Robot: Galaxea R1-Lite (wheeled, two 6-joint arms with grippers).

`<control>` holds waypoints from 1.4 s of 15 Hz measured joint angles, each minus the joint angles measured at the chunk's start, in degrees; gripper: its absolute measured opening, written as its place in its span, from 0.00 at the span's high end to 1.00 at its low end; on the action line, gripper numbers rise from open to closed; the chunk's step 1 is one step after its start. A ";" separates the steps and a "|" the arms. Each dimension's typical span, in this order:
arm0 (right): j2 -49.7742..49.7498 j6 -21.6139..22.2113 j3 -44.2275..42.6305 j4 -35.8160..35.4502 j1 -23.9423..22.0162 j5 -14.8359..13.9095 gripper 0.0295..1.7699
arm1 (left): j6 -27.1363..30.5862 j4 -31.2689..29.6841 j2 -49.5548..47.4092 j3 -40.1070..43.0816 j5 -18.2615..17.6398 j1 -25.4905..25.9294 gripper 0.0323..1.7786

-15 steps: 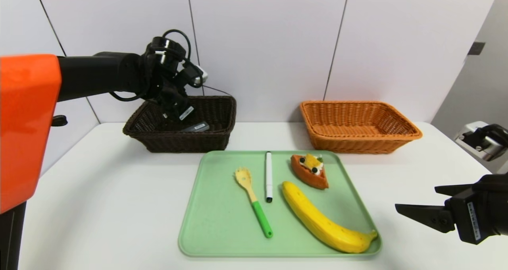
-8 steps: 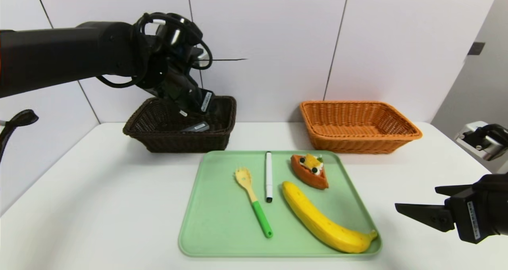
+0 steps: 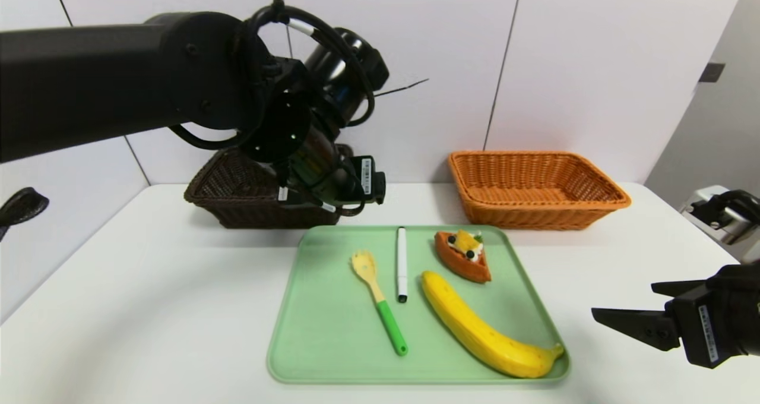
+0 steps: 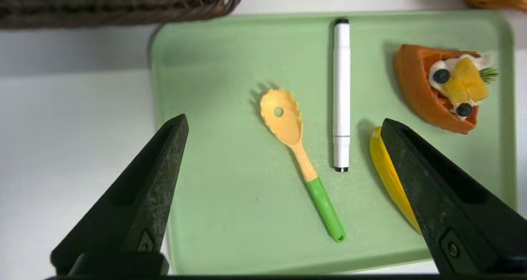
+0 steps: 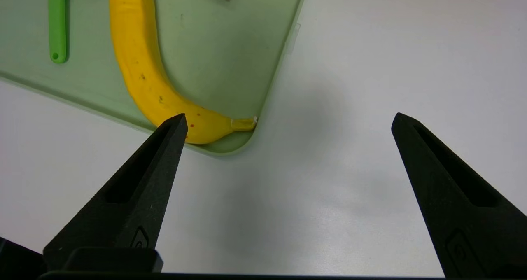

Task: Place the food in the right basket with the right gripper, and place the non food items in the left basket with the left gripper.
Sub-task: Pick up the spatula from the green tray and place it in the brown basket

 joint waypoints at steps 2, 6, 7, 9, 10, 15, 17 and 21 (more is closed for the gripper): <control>-0.09 0.84 0.27 -0.59 -0.13 -0.04 0.03 | -4.13 2.15 1.96 0.38 -0.01 -0.98 0.06; -0.20 1.23 0.63 -0.91 -0.18 -0.11 0.03 | -9.09 5.29 6.58 0.49 0.02 -1.48 0.06; -0.20 1.23 0.68 -0.94 -0.18 -0.06 0.03 | -9.75 5.40 7.50 0.49 0.00 -1.55 0.06; -0.20 1.23 0.73 -0.94 -0.18 -0.09 0.03 | -10.44 5.95 9.24 0.50 -0.01 -1.72 0.05; -0.20 1.18 0.74 -0.94 -0.18 -0.15 0.03 | -11.19 6.39 9.98 0.50 -0.01 -1.91 0.05; -0.20 1.21 0.74 -0.96 -0.18 -0.09 0.03 | -12.86 6.67 11.52 0.61 -0.28 -3.89 0.05; -0.22 1.21 0.74 -0.91 -0.16 -0.04 0.03 | -13.06 6.64 11.74 0.68 -0.39 -4.69 0.05; -0.28 1.21 0.85 -0.91 -0.16 -0.13 0.03 | -13.40 7.14 12.52 1.38 -0.48 -5.17 0.05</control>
